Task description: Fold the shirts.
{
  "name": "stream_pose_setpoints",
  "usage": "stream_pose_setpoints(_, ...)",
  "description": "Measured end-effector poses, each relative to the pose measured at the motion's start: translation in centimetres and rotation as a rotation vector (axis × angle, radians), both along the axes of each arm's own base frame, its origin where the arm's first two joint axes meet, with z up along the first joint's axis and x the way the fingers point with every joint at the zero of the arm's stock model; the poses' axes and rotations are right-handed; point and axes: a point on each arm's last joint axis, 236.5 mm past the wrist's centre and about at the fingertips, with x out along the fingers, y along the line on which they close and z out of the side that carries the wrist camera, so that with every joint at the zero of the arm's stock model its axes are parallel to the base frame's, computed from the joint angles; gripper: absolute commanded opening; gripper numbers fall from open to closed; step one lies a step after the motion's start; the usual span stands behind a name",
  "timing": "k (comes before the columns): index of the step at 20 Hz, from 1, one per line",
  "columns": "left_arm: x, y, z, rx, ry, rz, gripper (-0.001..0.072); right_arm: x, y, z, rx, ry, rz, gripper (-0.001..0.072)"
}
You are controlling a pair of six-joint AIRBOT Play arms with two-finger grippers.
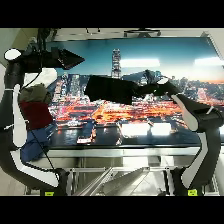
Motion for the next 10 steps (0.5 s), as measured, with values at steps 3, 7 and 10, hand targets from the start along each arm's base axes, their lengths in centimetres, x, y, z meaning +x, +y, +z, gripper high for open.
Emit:
stream_pose_setpoints(3, 0.0, 0.0, 0.0, -0.001, 0.0, -0.001, 0.002, 1.0, 1.1, 2.7, 0.034, -0.081, 0.022, 0.0027)
stream_pose_setpoints(7, -0.2, 0.0, -0.1, 0.003, 0.001, -0.007, 0.002, 4.2, -4.6, 8.6, 0.0, -0.199, -0.083, 0.0025)
stream_pose_setpoints(10, -0.3, 0.0, -0.1, 0.002, 0.001, -0.011, 0.002, 5.5, -14.1, 11.8, -0.051, -0.217, -0.248, 0.0026)
